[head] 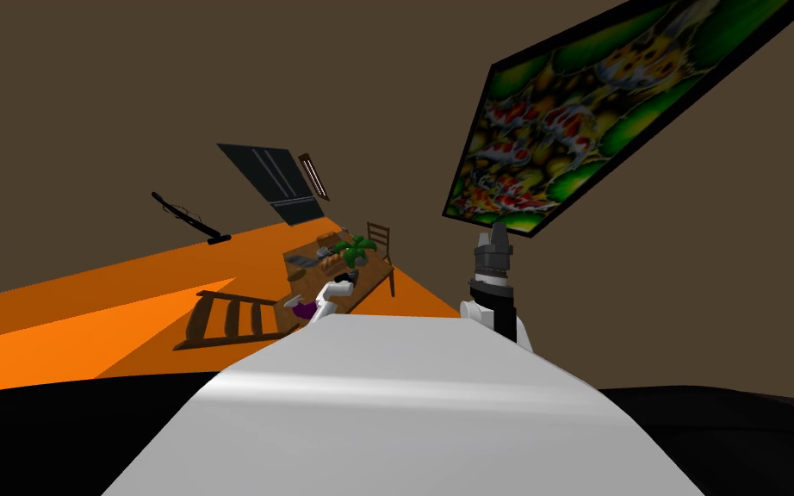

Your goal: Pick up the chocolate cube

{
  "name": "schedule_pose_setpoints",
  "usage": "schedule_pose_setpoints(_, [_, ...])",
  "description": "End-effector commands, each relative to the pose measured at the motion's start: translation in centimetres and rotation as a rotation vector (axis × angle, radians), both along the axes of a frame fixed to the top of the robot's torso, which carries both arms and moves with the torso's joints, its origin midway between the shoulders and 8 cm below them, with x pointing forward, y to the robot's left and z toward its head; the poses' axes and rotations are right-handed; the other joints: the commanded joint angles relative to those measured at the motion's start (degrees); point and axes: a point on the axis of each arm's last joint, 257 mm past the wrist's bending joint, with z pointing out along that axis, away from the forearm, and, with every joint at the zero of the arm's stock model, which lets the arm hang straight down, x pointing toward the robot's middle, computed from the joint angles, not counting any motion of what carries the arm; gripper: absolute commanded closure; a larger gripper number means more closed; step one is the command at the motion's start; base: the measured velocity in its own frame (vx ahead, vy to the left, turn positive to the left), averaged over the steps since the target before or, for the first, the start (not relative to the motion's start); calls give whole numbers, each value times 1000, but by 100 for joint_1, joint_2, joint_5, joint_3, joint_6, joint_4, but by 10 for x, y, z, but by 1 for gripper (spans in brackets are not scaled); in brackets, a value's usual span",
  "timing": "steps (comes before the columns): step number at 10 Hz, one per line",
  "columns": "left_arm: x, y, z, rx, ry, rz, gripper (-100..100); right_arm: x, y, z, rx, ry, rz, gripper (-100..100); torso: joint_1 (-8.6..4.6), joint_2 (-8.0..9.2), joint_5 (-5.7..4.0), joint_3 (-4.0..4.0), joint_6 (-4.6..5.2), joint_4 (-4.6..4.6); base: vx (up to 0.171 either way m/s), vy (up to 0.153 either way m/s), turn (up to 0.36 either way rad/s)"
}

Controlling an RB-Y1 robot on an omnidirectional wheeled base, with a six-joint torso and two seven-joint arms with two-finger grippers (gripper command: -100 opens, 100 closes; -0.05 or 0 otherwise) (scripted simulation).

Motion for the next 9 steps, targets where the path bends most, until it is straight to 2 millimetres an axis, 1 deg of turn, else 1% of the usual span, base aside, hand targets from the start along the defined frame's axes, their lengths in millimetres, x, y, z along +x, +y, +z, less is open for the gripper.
schedule_pose_setpoints(1, [-7,7,-11,-1,33,9,-100,0,0,0,0,0,0,0,0,0,0,0,0,0,6,10,-43])
schedule_pose_setpoints(2, [-16,15,-24,-1,82,22,-100,0,0,0,0,0,0,0,-1,1,0,0,-1,0,8,9,-73])
schedule_pose_setpoints(3, [-23,21,-32,-1,119,32,-100,0,0,0,0,0,0,0,-2,0,0,0,0,0,12,14,-125])
schedule_pose_setpoints(4, [-26,22,-35,-1,127,34,-100,0,0,0,0,0,0,0,0,-2,0,-1,0,0,12,19,-24])
schedule_pose_setpoints(6, [-43,35,-53,0,204,57,-100,0,0,0,0,0,0,0,1,-2,0,-1,-1,-1,17,20,-60])
schedule_pose_setpoints(9, [-63,54,-70,5,298,88,-100,0,0,0,0,0,0,0,5,-9,1,-5,-1,-2,32,31,-73])
